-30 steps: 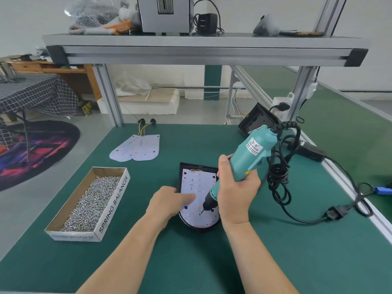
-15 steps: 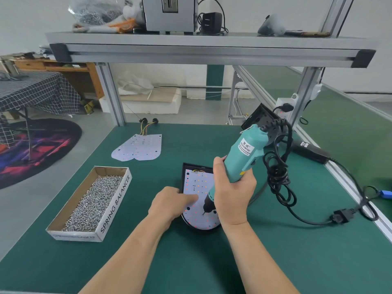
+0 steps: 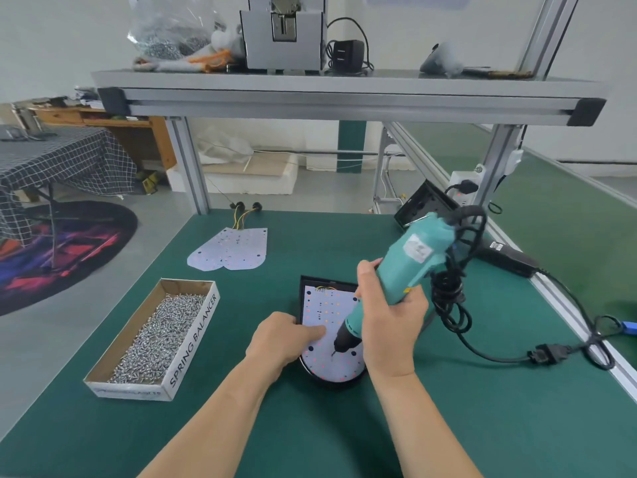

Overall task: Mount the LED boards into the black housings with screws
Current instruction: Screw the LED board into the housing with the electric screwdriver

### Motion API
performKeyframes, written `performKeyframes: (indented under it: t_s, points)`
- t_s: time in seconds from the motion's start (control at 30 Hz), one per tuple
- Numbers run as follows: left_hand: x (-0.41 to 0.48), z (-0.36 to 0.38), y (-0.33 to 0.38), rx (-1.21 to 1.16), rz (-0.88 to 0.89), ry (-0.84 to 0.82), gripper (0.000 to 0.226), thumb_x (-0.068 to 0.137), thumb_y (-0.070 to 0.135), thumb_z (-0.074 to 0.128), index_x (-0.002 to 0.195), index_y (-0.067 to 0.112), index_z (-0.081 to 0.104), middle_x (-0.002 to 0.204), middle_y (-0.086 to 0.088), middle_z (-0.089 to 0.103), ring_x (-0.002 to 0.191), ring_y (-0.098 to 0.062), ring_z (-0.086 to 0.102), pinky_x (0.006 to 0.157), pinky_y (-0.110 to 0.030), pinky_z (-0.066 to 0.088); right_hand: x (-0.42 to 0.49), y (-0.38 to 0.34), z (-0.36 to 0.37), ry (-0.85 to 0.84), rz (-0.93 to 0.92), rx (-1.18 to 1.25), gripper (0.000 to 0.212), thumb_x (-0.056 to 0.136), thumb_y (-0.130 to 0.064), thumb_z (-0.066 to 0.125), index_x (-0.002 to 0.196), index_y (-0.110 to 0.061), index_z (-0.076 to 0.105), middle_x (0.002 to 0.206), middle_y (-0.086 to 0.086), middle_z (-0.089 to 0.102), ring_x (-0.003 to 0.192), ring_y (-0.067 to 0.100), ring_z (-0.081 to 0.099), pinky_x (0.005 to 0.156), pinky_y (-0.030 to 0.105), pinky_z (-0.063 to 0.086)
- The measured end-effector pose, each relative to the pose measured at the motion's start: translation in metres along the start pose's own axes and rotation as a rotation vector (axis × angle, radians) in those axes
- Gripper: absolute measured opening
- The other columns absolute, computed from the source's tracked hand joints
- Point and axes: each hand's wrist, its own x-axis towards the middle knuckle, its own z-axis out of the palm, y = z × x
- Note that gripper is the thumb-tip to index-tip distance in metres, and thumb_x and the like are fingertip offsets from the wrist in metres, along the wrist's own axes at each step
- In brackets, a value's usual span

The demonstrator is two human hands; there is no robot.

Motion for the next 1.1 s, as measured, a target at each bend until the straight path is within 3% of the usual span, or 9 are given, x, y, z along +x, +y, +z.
performKeyframes:
  t_s: [0.13,0.23,0.3,0.37,0.5,0.6,0.77,0.97,1.1]
  points:
    - [-0.004,-0.018,-0.003,-0.046,0.036,0.109,0.055,0.079,0.054,0.072,0.060,0.020,0.033,0.059,0.002,0.033,0.058,-0.021,0.031,0.055,-0.029,0.026,0.013,-0.023,0.000,0.153,-0.074,0.060,0.018,0.085,-0.024,0.071,0.071,-0.028,0.060,0.060,-0.007,0.056,0.056,0.010,0.052,0.059,0.018,0.046]
    - [-0.007,-0.041,0.000,-0.717,-0.023,0.038,0.018,0.097,0.000,0.051,0.081,0.002,0.057,0.079,-0.014,0.058,0.070,-0.023,0.058,0.069,-0.032,0.050,0.022,-0.028,-0.005,0.296,-0.022,0.106,0.017,0.084,-0.026,0.071,0.075,-0.022,0.057,0.056,-0.008,0.057,0.054,0.008,0.053,0.057,0.017,0.046]
    - [-0.016,-0.049,0.008,-1.108,-0.032,-0.113,0.031,0.090,-0.026,0.030,0.099,-0.011,0.055,0.102,-0.026,0.062,0.090,-0.029,0.065,0.075,-0.037,0.055,0.024,-0.029,-0.009,0.346,0.020,0.125,0.018,0.083,-0.028,0.071,0.076,-0.021,0.055,0.056,-0.008,0.058,0.056,0.010,0.054,0.059,0.021,0.046]
    - [-0.025,-0.048,0.014,-1.234,-0.005,-0.212,0.034,0.089,-0.030,0.029,0.105,-0.013,0.055,0.108,-0.030,0.064,0.095,-0.030,0.068,0.072,-0.034,0.062,0.025,-0.031,-0.011,0.376,0.052,0.144,0.019,0.082,-0.029,0.071,0.077,-0.022,0.053,0.056,-0.008,0.058,0.056,0.011,0.053,0.061,0.025,0.045]
    - [-0.040,-0.035,0.025,-1.241,-0.019,-0.367,0.025,0.091,-0.022,0.043,0.107,-0.015,0.060,0.104,-0.027,0.072,0.089,-0.026,0.075,0.070,-0.027,0.062,0.025,-0.041,-0.013,0.391,0.069,0.218,0.022,0.085,-0.025,0.071,0.073,-0.025,0.052,0.057,-0.005,0.056,0.056,0.013,0.051,0.062,0.029,0.043]
    - [-0.047,-0.025,0.029,-1.191,-0.019,-0.416,0.026,0.090,-0.020,0.046,0.095,-0.013,0.070,0.103,-0.026,0.073,0.085,-0.024,0.076,0.068,-0.025,0.061,0.028,-0.048,-0.016,0.393,0.058,0.239,0.022,0.087,-0.023,0.070,0.075,-0.024,0.051,0.057,-0.005,0.055,0.056,0.013,0.051,0.060,0.025,0.044]
    - [-0.056,-0.019,0.037,-1.258,-0.048,-0.501,0.033,0.089,-0.022,0.033,0.112,-0.023,0.057,0.110,-0.042,0.063,0.098,-0.043,0.071,0.078,-0.041,0.062,0.031,-0.058,-0.020,0.401,0.052,0.264,0.027,0.089,-0.022,0.070,0.069,-0.028,0.052,0.058,-0.004,0.054,0.057,0.013,0.049,0.061,0.026,0.043]
    - [-0.065,-0.012,0.038,-1.130,0.029,-0.576,0.030,0.095,-0.020,0.034,0.118,-0.018,0.053,0.111,-0.036,0.067,0.101,-0.037,0.072,0.077,-0.031,0.062,0.032,-0.065,-0.021,0.395,0.022,0.291,0.024,0.091,-0.020,0.068,0.073,-0.024,0.052,0.058,-0.008,0.054,0.057,0.012,0.049,0.057,0.021,0.044]
    - [-0.071,-0.008,0.036,-1.028,0.097,-0.569,0.026,0.098,-0.015,0.037,0.119,-0.015,0.052,0.111,-0.033,0.068,0.105,-0.035,0.071,0.081,-0.028,0.060,0.033,-0.068,-0.021,0.371,0.001,0.303,0.029,0.089,-0.021,0.069,0.063,-0.031,0.059,0.057,-0.005,0.053,0.055,0.013,0.048,0.056,0.019,0.044]
